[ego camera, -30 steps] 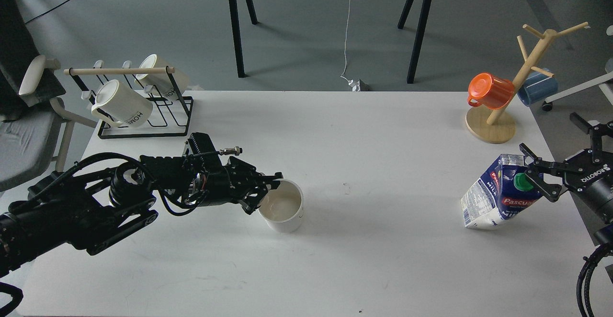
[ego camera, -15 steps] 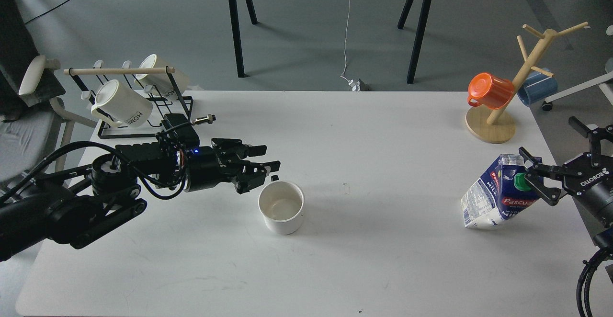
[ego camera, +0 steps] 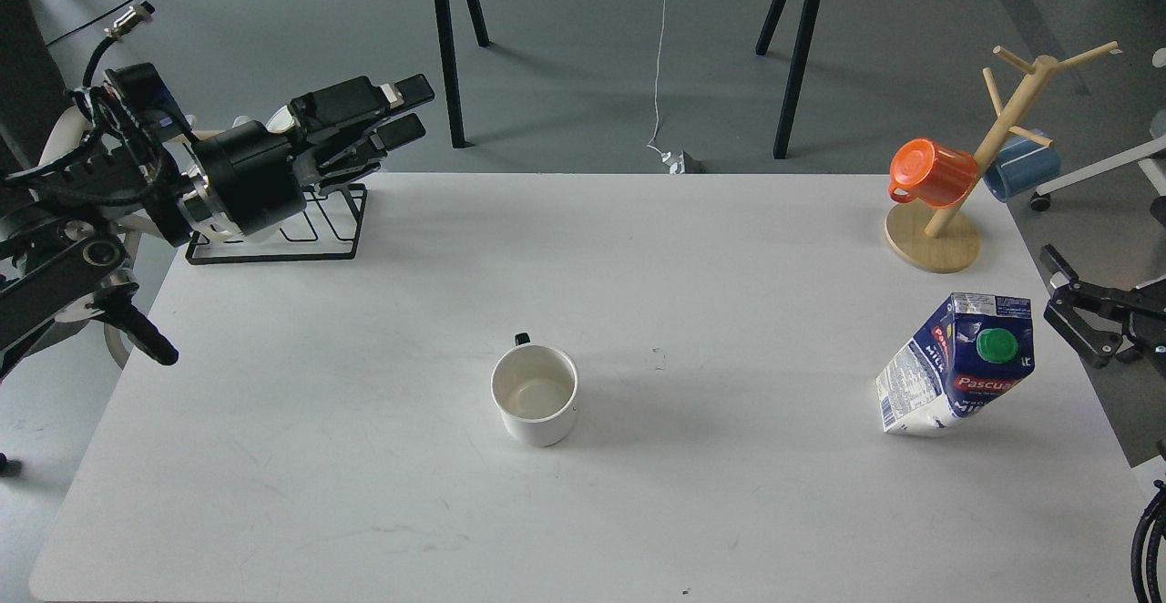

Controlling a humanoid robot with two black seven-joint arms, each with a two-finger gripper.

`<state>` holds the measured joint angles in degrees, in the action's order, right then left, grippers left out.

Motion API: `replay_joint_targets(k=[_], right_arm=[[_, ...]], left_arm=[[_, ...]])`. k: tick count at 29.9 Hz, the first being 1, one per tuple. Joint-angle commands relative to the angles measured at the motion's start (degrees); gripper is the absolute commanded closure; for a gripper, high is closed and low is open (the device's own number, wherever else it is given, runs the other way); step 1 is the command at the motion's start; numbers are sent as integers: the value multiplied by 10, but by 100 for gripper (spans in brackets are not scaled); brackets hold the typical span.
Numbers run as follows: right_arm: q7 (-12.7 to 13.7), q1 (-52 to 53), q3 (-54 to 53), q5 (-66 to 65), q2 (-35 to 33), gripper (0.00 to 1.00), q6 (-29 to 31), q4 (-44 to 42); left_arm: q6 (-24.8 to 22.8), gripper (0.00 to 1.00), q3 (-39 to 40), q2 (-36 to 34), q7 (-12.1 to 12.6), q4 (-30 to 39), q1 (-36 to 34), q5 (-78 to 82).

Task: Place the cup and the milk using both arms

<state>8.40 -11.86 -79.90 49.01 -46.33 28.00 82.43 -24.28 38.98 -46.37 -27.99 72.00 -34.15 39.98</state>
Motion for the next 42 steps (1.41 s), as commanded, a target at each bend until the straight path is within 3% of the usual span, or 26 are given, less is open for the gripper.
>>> replay_joint_targets(k=[1, 5, 9, 14, 19, 25, 30, 42], right_arm=[[0, -46, -15, 104, -6, 2, 0, 0], [0, -141, -41, 142, -4, 3, 0, 5], [0, -242, -59, 171, -1, 3, 0, 14], [1, -294, -24, 162, 6, 2, 0, 17], [-8, -244, 82, 128, 11, 3, 0, 16], [-53, -161, 176, 66, 37, 3, 0, 15], [-59, -135, 182, 37, 58, 3, 0, 16], [-68, -77, 181, -6, 120, 3, -104, 13]], left_arm=[[-4, 17, 5, 0, 0, -5, 21, -151], [-13, 15, 5, 2, 0, -21, 34, -245], [-20, 13, 3, 4, 0, -25, 52, -243], [-20, 13, 3, 6, 0, -26, 53, -243], [-18, 13, 3, 14, 0, -26, 53, -242], [-18, 13, 2, 15, 0, -26, 53, -235], [-18, 13, 0, 16, 0, -26, 54, -223], [-16, 13, -1, 20, 0, -32, 57, -222]])
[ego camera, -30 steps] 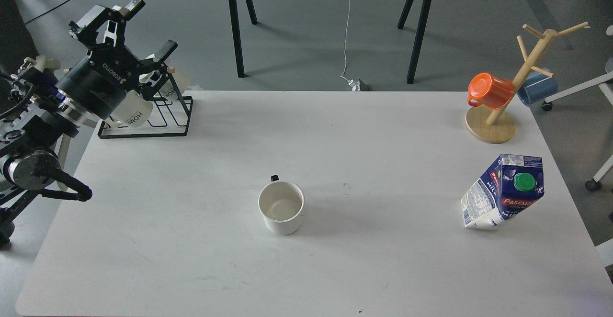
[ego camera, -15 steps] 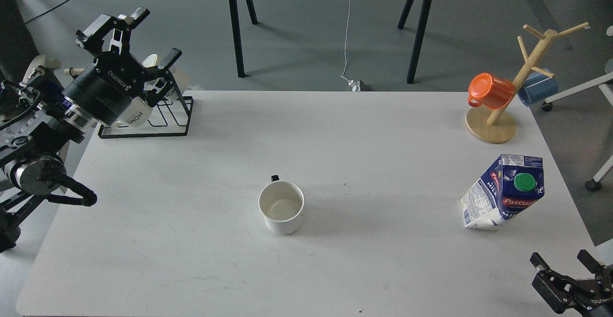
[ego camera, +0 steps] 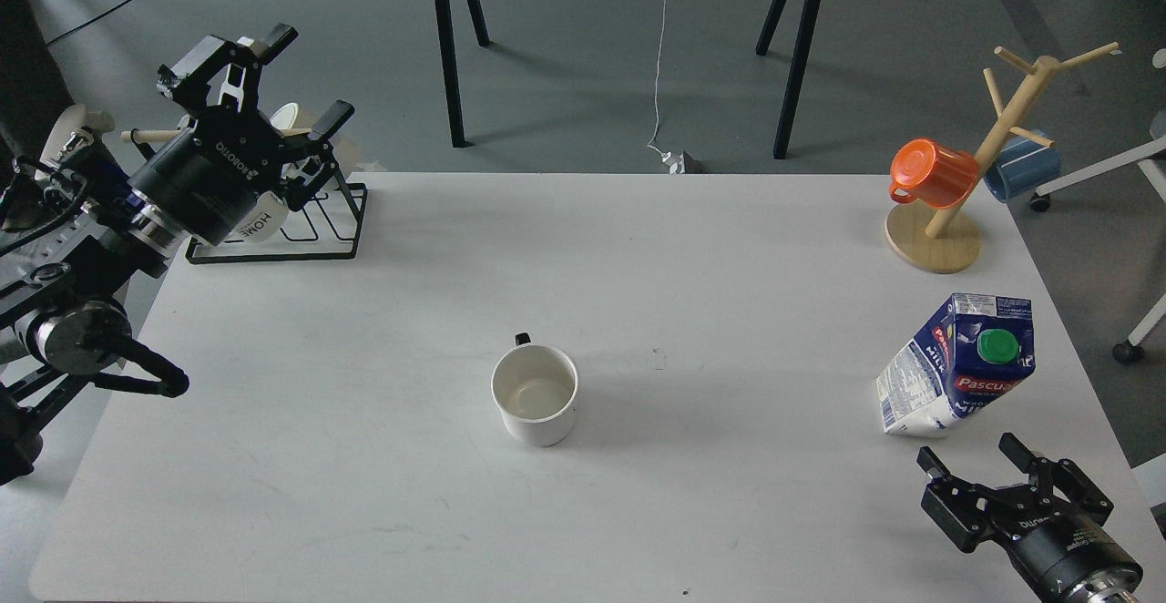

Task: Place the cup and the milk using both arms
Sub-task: 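Bring the right gripper up to the base of the milk carton, then grasp the milk carton with the right gripper and lift it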

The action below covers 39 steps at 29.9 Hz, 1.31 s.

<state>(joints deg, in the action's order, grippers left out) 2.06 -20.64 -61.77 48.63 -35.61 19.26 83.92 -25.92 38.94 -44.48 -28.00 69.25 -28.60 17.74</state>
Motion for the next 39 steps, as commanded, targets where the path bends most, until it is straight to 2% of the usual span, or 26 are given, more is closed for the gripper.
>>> replay_joint_targets(k=[1, 7, 35, 39], right_arm=[[-7, 16, 0, -2, 15, 3, -21, -2], [-17, 38, 0, -2, 19, 3, -44, -3], [-20, 78, -28, 1, 40, 3, -72, -17], [-28, 86, -27, 1, 45, 3, -73, -28]], left_arm=[[0, 13, -1, 1, 0, -5, 3, 0], [0, 13, -2, 6, 0, -7, 9, 2], [2, 13, -3, 10, 0, -11, 14, 28], [2, 13, -3, 10, 0, -13, 14, 28]])
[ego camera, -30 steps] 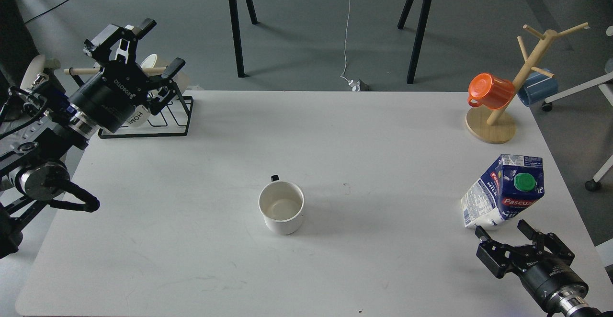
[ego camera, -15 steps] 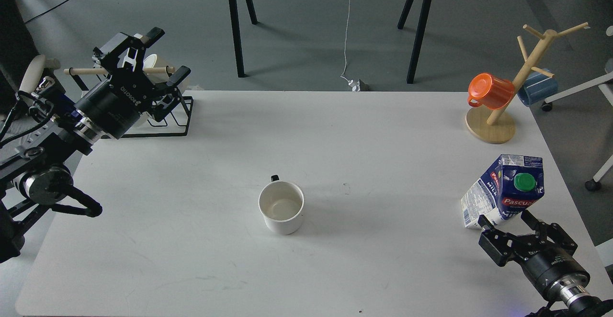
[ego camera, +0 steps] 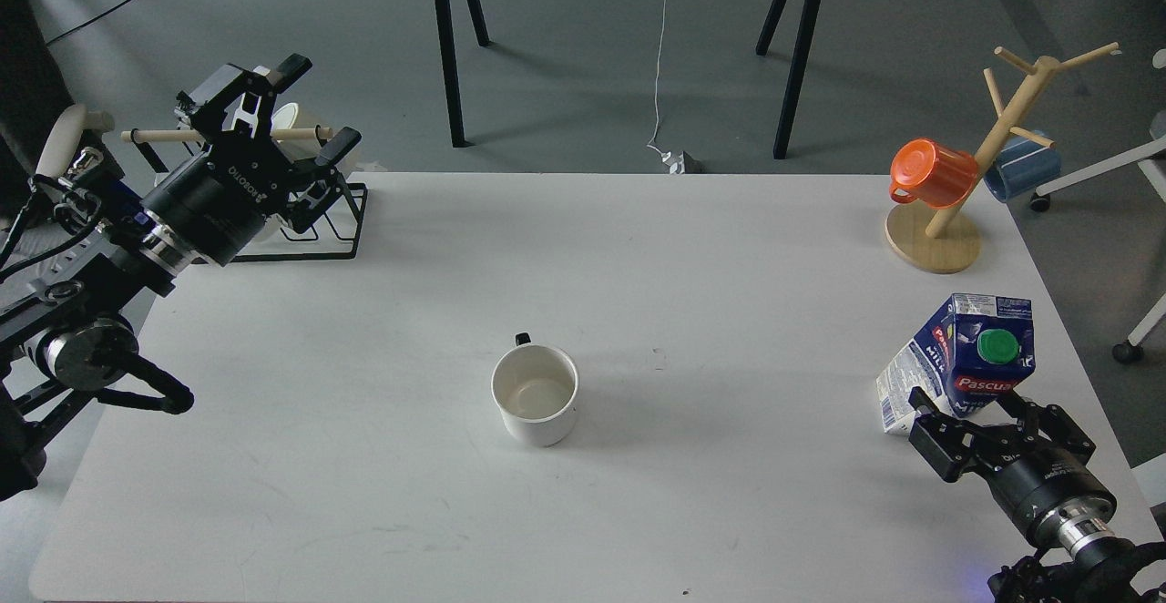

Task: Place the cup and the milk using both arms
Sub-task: 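Grasp the milk carton with the right gripper and lift it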

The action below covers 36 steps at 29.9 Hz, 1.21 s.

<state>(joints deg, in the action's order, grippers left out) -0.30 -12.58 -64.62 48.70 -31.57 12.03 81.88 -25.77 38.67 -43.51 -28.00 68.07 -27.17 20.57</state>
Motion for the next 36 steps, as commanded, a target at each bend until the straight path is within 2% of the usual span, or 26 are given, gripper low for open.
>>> replay_joint_targets(k=[1, 8, 14, 15, 18, 22, 29, 33, 36], right_arm=[[-4, 8, 1, 0, 8, 3, -1, -11], [-4, 16, 3, -1, 20, 8, -10, -19], [-5, 24, 10, -2, 20, 22, -12, -20], [-5, 25, 10, -2, 20, 26, -12, -20], [-5, 24, 10, -3, 20, 52, -6, -19], [-5, 24, 9, -18, 20, 67, -1, -12], [-13, 24, 7, -20, 26, 69, 8, 58], [-40, 26, 13, -23, 28, 69, 3, 89], [-62, 35, 23, -57, 54, 69, -30, 102]], left_arm=[[0, 13, 0, 0, 0, -3, 0, 0], [1, 13, -1, 3, 0, -8, 2, 0], [1, 13, -1, 4, 0, -17, 3, 1], [1, 13, -1, 4, 0, -17, 3, 1], [1, 13, -2, 4, 0, -21, 3, 1], [1, 13, -2, 5, 0, -24, 3, 1], [1, 13, -2, 5, 0, -29, 6, 1], [1, 13, -2, 13, 0, -31, 6, 2], [2, 13, -2, 17, 0, -31, 6, 9]])
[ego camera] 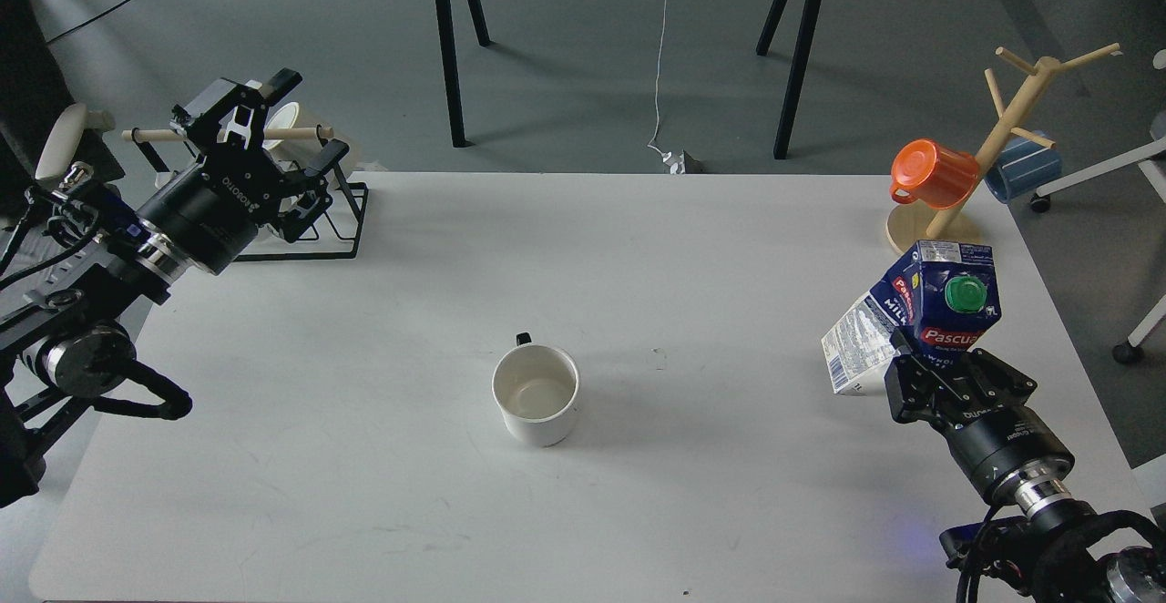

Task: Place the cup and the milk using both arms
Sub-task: 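Grasp the milk carton with the right gripper and lift it, then carry the milk carton toward the white mug with the right gripper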

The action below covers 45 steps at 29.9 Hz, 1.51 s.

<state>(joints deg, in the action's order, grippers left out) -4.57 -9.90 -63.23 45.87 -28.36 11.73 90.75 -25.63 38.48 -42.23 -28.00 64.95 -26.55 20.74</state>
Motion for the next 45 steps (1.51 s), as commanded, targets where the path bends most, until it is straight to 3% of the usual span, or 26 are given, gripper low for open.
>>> replay_joint_targets(k=[1, 7, 14, 36, 45], right_arm=[[-24, 13, 14, -50, 41, 69, -42, 16], [-36, 44, 56, -161, 167, 69, -104, 15], [-62, 73, 109, -200, 218, 69, -132, 11], [-73, 74, 152, -252, 263, 68, -146, -38], [-72, 99, 169, -252, 272, 63, -158, -54]], left_arm=[[2, 13, 0, 6, 0, 0, 0, 11], [7, 13, 0, 15, 0, -1, 0, 25], [6, 13, -1, 15, 0, -1, 0, 25], [6, 13, -1, 15, 0, -1, 2, 25], [6, 13, 0, 15, 0, -1, 4, 25]])
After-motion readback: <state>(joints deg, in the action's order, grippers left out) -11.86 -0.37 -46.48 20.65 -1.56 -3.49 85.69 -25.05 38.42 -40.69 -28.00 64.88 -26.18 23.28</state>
